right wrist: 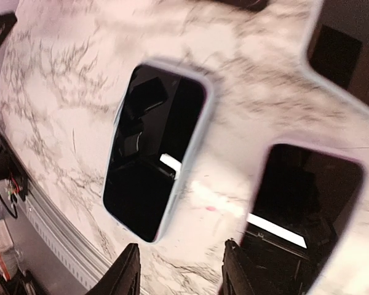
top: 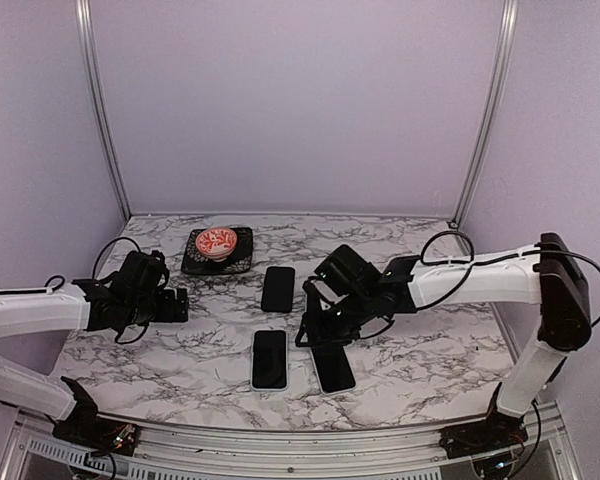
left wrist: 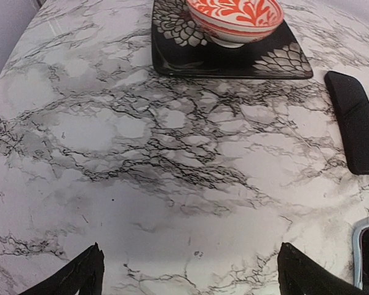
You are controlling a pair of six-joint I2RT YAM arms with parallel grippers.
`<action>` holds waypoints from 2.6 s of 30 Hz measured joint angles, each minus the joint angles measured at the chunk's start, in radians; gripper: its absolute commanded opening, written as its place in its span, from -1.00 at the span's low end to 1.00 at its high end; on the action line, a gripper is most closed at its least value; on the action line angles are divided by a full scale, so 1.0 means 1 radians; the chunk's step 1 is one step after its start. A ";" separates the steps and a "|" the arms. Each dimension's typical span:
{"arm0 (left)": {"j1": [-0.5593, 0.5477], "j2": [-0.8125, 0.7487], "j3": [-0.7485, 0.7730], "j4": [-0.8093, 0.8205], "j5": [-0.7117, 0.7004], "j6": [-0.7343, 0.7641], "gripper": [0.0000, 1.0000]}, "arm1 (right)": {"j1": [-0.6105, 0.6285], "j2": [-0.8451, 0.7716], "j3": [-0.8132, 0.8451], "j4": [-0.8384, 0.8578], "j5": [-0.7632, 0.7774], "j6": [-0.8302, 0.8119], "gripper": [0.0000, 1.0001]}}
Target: Put the phone into the phone case
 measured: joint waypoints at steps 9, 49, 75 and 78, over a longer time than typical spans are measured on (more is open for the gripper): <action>0.193 0.077 0.098 0.016 0.009 -0.036 0.98 | -0.171 -0.254 -0.175 -0.209 0.289 -0.051 -0.47; 0.490 0.231 0.286 -0.056 0.033 0.142 0.98 | -0.240 -0.302 -0.130 -0.213 0.243 -0.141 -0.23; 0.492 0.011 0.045 0.273 0.114 0.230 0.98 | -1.007 -0.627 -0.454 0.353 0.261 -0.538 0.97; 0.492 -0.004 0.035 0.306 0.120 0.232 0.98 | -1.007 -0.646 -0.486 0.414 0.212 -0.543 0.97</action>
